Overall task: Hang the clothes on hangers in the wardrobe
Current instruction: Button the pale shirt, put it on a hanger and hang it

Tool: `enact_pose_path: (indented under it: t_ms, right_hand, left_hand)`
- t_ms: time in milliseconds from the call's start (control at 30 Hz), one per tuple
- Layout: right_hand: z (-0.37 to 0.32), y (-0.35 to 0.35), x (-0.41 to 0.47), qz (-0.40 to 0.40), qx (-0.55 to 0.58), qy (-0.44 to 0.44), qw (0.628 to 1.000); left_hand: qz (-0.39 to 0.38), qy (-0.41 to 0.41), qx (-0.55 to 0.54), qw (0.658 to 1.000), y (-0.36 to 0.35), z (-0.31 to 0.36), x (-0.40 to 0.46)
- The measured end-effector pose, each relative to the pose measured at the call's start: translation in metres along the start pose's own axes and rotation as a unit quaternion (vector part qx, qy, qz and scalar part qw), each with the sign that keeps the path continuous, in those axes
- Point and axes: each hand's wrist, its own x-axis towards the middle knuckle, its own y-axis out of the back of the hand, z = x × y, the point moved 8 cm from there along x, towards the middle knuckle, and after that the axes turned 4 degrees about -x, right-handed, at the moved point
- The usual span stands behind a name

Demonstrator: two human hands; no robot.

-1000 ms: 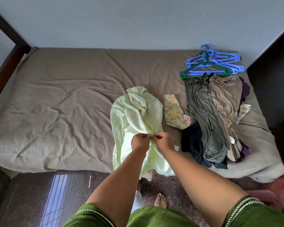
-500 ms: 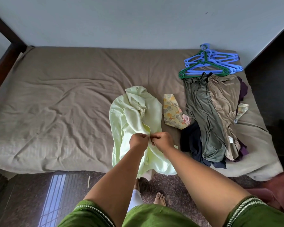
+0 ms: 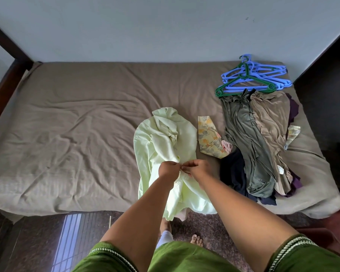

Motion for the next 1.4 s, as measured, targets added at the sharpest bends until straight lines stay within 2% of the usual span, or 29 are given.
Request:
enact_pose_path:
  t_ms: [167, 300, 333, 467, 533, 667, 833, 1033, 1100, 1233, 1333, 1400]
  right_hand:
    - [0.0, -0.006, 0.012, -0.01, -0.036, -0.021, 0.999]
    - [-0.002, -0.017, 0.008, -0.09, 0.069, -0.083, 0.99]
    - [-0.002, -0.018, 0.007, -0.102, 0.063, -0.092, 0.989]
    - [-0.011, -0.016, 0.014, -0.103, -0.102, -0.026, 0.989]
    - [-0.011, -0.012, 0.016, -0.109, -0.146, -0.013, 0.983]
    - [0.003, -0.001, 0.017, -0.142, -0.291, -0.02, 0.946]
    - [0.011, -0.005, 0.012, -0.129, -0.218, -0.025, 0.967]
    - [0.021, 0.002, 0.001, -0.099, -0.247, 0.006, 0.964]
    - [0.03, 0.006, -0.002, -0.097, -0.205, -0.014, 0.974]
    - [0.039, 0.008, -0.018, -0.131, -0.176, -0.03, 0.975]
    - [0.052, 0.006, -0.03, -0.156, -0.19, -0.048, 0.968]
    - [0.053, 0.014, -0.034, -0.127, -0.218, -0.035, 0.967]
  left_hand:
    - [-0.001, -0.016, -0.012, 1.0, 0.003, 0.001, 0.005]
    - [-0.071, -0.031, 0.031, 0.996, 0.002, 0.007, 0.01]
    - [-0.088, -0.027, 0.032, 0.995, 0.0, 0.008, 0.011]
    - [-0.115, 0.004, 0.009, 0.993, -0.007, 0.007, 0.017]
    - [-0.112, 0.01, -0.007, 0.994, -0.01, -0.001, 0.031]
    - [-0.105, 0.013, -0.066, 0.992, -0.002, 0.011, 0.009]
    - [-0.151, 0.067, -0.071, 0.984, -0.013, -0.01, -0.003]
    - [-0.166, 0.09, -0.053, 0.981, -0.022, -0.049, -0.014]
    - [-0.173, 0.084, -0.01, 0.981, -0.023, -0.056, -0.025]
    - [-0.144, 0.037, 0.167, 0.975, -0.025, -0.066, -0.044]
    - [-0.119, 0.011, 0.184, 0.976, -0.028, -0.07, -0.053]
    - [-0.097, -0.021, 0.197, 0.975, -0.027, -0.07, -0.058]
